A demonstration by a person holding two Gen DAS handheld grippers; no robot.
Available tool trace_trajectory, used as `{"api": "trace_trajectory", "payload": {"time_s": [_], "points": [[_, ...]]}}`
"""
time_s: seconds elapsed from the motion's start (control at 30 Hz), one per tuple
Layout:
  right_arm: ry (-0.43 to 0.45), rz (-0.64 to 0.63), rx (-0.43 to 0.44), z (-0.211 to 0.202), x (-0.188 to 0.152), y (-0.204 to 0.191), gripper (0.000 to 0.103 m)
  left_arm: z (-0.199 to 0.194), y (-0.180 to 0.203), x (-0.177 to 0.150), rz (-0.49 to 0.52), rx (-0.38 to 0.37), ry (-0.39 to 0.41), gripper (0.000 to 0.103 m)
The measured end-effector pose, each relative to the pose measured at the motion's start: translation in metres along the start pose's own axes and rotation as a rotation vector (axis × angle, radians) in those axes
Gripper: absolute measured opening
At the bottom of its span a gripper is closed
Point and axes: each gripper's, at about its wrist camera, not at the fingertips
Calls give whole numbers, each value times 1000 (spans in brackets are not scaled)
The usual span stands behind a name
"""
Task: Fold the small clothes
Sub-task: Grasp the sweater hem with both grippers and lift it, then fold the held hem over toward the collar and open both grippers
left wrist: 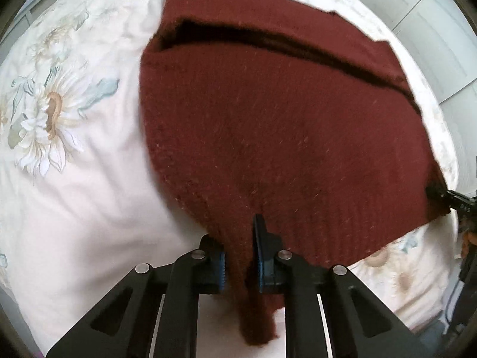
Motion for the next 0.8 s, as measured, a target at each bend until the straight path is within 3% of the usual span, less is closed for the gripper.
{"api": "trace_trajectory", "payload": {"time_s": [0.33, 0.53, 0.8], "points": [[207, 94, 95, -52, 73, 13, 12, -65, 24, 45, 26, -59, 145, 10], [313, 111, 96, -73, 116, -2, 12, -106, 18, 94, -7, -77, 270, 10], [338, 125, 50, -52, 207, -15, 12, -113, -13, 171, -64, -21, 336, 10]]}}
Point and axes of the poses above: each gripper's, at about its wrist camera, not at the fingertips, and z roughly the way its jaws point, y to its right, x to its top, and after that the axes turned 12 degrees about -x, right-handed
